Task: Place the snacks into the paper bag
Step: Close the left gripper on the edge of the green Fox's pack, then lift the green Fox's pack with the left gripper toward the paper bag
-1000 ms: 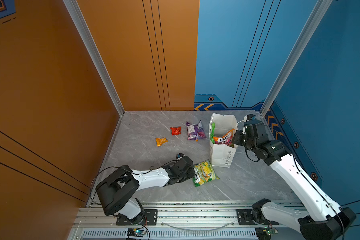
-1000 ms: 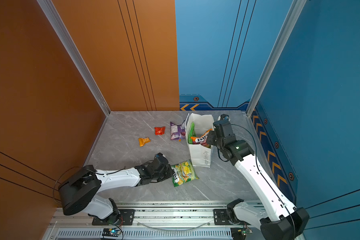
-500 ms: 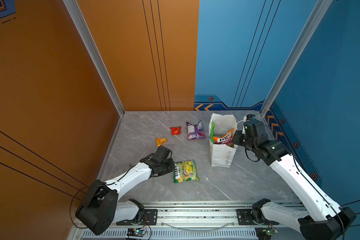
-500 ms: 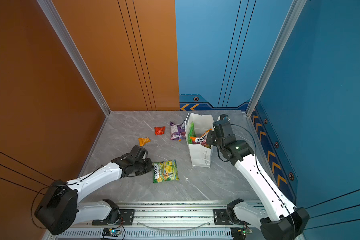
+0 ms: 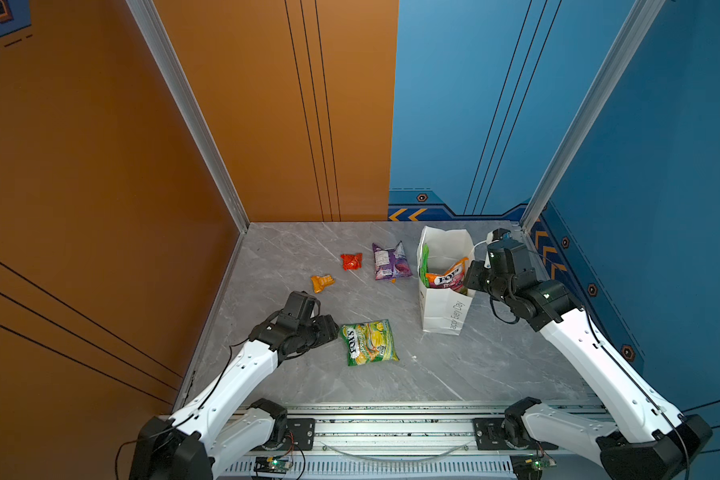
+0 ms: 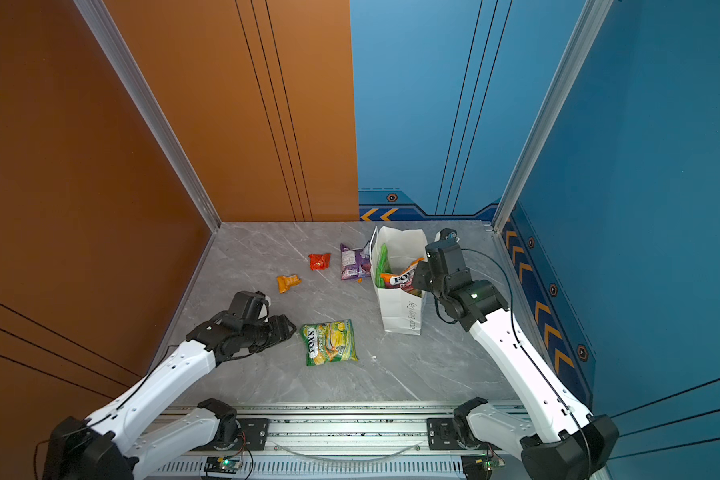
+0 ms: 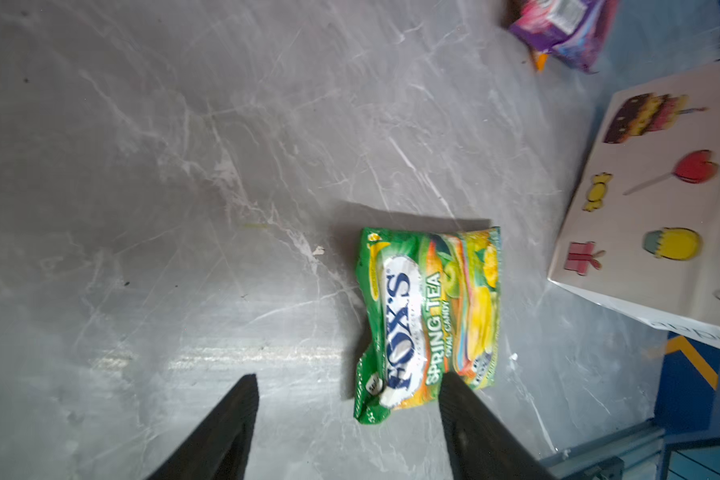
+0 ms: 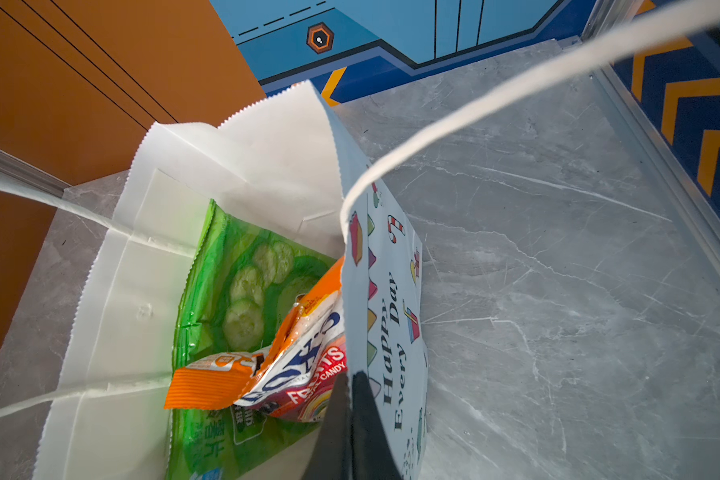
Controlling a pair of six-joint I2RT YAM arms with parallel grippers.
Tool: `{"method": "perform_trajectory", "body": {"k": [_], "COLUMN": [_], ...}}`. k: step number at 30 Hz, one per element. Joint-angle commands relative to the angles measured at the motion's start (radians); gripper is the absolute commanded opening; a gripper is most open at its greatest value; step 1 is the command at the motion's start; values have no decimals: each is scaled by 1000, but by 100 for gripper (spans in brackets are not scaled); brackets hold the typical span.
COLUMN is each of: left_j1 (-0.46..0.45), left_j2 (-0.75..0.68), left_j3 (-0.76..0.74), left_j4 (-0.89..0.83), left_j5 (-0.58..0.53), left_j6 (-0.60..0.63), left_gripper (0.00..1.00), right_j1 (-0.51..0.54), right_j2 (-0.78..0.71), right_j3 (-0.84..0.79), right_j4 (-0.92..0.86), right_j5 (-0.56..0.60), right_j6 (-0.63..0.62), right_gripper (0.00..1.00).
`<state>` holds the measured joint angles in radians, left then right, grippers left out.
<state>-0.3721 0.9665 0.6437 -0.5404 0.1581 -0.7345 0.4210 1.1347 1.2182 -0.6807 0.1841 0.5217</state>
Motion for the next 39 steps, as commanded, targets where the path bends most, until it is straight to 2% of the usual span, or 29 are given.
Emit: {"method": "perform_trajectory", "body": {"k": [1,6,10,16,23,27,32,39], "left_j1": [4,-24,-75,-177,-230,-250,-280,-292], "left_j2": [-60,-73,-20,96,230,284,335,318], "left_j3": [-42,-86,-112,-113,-83,-68,-51,-50], "left_j4": [-47,15,99,212,258,280,311,312], "left_j5": [22,67,82,51,0,-13,-10,-29], "left_j6": [-23,-37,-78,-117,-112,-111,-115,-111], "left_gripper": [75,79,79,78,71,61,44,20], "right_j1": [12,13,14,18,22,24,30,41], "right_j2": [-18,-17,-12,-10,-6,-7,-3,-4], "right_j3": [-6,-12,-13,-13,-7,3,12,14], "right_j4": [4,6,7,10,11,3,-5,-11], "right_j5": [9,11,6,6,6,8,9,15], "right_j6": [-8,-9,-10,-6,-6,-8,-10,-11], "right_gripper": [0,0,0,0,0,0,0,0]}}
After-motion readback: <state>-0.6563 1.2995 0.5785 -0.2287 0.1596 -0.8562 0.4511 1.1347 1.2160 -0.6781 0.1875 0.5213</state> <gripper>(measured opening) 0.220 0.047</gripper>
